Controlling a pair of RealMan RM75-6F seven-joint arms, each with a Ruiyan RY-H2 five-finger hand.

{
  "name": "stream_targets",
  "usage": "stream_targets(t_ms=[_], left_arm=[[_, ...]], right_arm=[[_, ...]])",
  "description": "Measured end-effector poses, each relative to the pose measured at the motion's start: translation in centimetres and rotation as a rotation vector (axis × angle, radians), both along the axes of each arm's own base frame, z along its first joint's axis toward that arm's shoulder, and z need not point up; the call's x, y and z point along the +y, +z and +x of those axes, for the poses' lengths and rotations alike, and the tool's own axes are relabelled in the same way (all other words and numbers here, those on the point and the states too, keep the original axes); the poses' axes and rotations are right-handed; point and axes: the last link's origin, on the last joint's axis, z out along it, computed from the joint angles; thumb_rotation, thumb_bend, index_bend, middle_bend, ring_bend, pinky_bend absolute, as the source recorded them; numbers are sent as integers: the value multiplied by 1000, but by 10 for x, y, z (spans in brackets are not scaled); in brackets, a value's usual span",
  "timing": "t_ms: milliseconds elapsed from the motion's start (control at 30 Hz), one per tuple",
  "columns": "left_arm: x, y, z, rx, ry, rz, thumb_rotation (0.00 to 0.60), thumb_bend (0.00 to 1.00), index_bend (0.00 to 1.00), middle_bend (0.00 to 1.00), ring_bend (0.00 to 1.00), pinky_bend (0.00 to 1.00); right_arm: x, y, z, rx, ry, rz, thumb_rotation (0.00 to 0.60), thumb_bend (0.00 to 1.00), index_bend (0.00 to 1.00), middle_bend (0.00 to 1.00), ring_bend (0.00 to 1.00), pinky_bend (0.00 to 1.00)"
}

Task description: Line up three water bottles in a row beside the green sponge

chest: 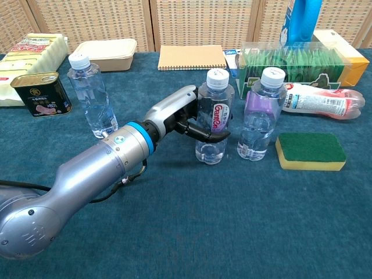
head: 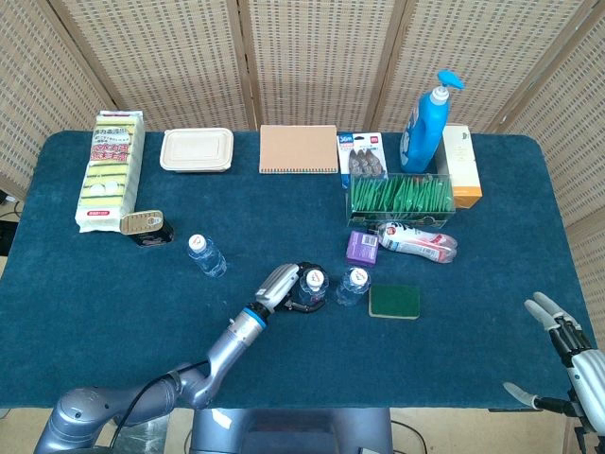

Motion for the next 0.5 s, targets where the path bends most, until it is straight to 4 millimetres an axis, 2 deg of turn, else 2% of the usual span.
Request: stream_targets(t_ms=[33, 133, 333, 500], left_arm=[[0, 0, 0, -1, -2, 2, 600, 316, 264, 275, 198, 354], [1, 0, 1, -3, -9, 5, 600, 309, 126, 147, 127, 328], [2, 2, 2, -2, -22, 23, 600, 285, 12, 62, 86, 315], [1, 5, 0, -7, -31, 38, 600, 250, 0, 0, 31, 288]], right_arm=[[0, 0, 0, -1, -2, 0, 600, 0, 50, 0, 0, 7], [-1, 1, -1, -2, -3, -4, 600, 0, 50, 0, 0, 7], [0, 2, 0, -5, -2, -6, 600, 0, 50, 0, 0, 7], [0, 2, 0, -6, -1, -7, 600, 0, 50, 0, 0, 7]])
